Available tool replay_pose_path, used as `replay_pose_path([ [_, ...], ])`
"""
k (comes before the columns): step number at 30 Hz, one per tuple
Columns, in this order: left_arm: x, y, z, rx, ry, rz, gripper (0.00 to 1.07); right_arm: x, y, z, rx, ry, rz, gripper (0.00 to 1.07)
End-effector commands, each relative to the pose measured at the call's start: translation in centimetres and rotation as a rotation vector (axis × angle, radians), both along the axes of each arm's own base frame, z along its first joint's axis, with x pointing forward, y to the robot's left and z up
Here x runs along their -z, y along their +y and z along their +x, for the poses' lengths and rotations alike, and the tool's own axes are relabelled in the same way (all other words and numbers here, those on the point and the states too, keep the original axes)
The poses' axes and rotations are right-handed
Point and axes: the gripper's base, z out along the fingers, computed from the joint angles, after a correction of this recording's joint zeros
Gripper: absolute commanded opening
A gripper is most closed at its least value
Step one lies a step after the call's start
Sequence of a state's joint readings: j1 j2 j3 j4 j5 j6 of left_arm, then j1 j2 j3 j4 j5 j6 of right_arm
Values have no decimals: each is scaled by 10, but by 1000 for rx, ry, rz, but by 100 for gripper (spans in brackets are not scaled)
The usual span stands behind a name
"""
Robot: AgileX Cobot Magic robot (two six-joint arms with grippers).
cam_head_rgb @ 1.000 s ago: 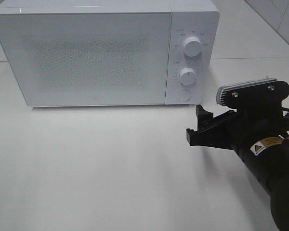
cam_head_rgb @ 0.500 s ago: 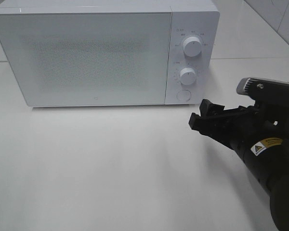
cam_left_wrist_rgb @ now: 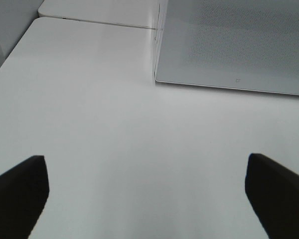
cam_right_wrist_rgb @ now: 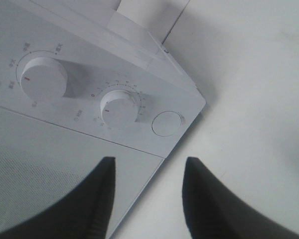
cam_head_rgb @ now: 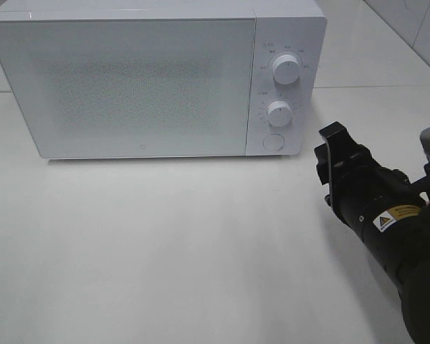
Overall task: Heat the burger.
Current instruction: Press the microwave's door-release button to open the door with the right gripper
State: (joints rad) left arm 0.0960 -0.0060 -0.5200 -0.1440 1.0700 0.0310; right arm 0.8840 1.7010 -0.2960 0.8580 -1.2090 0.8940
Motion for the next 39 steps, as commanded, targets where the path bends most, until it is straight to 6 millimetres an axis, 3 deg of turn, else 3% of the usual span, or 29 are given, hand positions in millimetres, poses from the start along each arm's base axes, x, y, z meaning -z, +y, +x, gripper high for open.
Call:
replay_pose_path([
  [1, 1, -1, -2, -3, -13, -6, 100, -13, -3, 2, 43, -135, 91, 28],
  [3, 1, -1, -2, -3, -13, -6, 100, -10, -2, 2, 48, -94, 131, 17],
  [6, 1, -1, -2, -3, -13, -6, 100, -9, -2, 1, 49, -80, 142, 14],
  [8, 1, -1, -2, -3, -13, -6, 100, -4, -1, 0, 62, -15, 209, 4],
  [11, 1, -1, -2, -3, -13, -6, 100, 0, 0, -1, 74, 26, 260, 0],
  [29, 1, -1, -2, -3, -13, -6, 100, 15, 2, 0, 125, 133, 399, 0],
  [39, 1, -1, -2, -3, -13, -6, 100, 22, 11, 31, 100, 184, 437, 0],
])
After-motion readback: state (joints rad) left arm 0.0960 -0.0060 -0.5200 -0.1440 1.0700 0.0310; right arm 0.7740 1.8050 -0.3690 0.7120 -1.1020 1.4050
